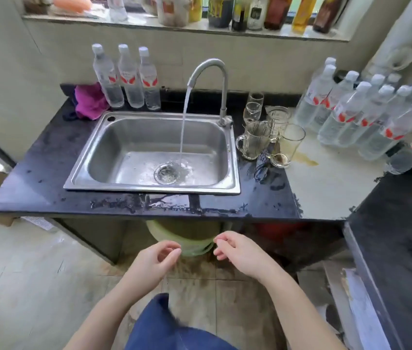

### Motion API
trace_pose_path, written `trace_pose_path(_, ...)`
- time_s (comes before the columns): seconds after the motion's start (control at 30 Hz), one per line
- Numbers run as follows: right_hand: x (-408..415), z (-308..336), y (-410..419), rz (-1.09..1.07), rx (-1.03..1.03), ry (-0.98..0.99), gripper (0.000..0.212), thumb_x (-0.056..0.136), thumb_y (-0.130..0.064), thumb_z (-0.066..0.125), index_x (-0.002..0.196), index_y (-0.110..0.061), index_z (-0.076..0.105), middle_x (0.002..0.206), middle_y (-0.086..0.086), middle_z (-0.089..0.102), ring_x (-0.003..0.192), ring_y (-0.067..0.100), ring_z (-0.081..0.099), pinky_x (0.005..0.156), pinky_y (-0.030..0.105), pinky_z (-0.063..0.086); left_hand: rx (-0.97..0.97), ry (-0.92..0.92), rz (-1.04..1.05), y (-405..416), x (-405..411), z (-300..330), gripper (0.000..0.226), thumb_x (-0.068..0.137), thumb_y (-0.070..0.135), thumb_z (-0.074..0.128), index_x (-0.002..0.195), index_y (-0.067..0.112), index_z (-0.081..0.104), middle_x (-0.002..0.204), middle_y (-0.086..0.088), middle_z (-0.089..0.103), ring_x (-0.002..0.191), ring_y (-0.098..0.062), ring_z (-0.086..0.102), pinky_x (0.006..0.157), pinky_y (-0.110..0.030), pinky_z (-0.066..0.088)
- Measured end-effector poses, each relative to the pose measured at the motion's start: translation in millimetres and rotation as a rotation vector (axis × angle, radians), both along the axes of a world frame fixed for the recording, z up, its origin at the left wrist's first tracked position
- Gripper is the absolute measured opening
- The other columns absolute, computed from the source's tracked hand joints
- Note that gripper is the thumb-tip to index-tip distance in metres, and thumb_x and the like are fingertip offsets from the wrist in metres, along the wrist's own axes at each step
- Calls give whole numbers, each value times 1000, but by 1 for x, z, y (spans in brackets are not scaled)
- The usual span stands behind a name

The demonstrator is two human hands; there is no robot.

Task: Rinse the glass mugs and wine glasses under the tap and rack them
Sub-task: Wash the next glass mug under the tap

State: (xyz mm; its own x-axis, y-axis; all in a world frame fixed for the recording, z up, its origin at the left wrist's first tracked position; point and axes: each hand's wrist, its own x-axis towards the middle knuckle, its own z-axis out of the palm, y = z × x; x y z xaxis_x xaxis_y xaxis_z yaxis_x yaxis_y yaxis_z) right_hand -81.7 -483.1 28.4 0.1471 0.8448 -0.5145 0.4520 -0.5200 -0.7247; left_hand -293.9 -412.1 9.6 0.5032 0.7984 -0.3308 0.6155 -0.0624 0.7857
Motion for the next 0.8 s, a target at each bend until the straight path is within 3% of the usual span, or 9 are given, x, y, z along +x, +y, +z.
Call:
trace_pose_path(0.17,36,-10,83,-151,11,18,25,100,-34,39,114,-23,57,100,-9,67,91,4,65,91,28,51,-14,-12,-118,109,38,-7,8,92,29,57,94,34,63,91,6,70,88,-7,64,80,-19,49)
trace_pose_path(0.3,68,-7,139,-330,-12,33,23,100,-34,39,113,-25,55,96,-11,66,88,4,64,85,25,49,-5,-33,-173,195,73,3,10,92,26,58,90,35,62,90,3,69,86,-16,65,80,-30,51)
trace_pose_path(0.43,95,-8,173,-531,-1,46,22,100,-29,41,108,-19,59,94,-5,67,86,7,64,83,26,50,38,-10,-324,265,125,6,7,93,25,56,94,29,62,94,0,70,86,-17,65,82,-32,51)
trace_pose_path(0.5,118,-10,178,-628,-32,17,22,100,-25,41,108,-16,60,93,-3,67,83,8,65,77,24,50,58,-2,-406,282,155,0,8,93,29,56,97,28,63,94,3,69,85,-13,65,80,-32,52)
trace_pose_path(0.6,161,-17,177,-857,-24,-29,25,99,-23,42,108,-10,62,88,-1,68,78,14,66,77,29,50,82,17,-491,291,198,-12,15,94,32,53,104,26,63,98,6,68,84,-7,63,69,-20,48)
trace_pose_path(0.7,203,-12,173,-1017,11,-187,21,97,-22,47,109,-9,59,92,3,68,80,20,65,84,36,52,83,47,-544,283,233,-23,20,96,31,50,110,23,63,100,9,63,84,-3,58,70,-11,43)
trace_pose_path(0.8,224,1,171,-1040,73,-408,25,92,-18,53,116,-12,47,107,5,60,92,25,60,80,32,46,95,110,-626,266,256,-39,28,96,35,48,118,22,59,111,7,56,93,-6,56,81,-17,44)
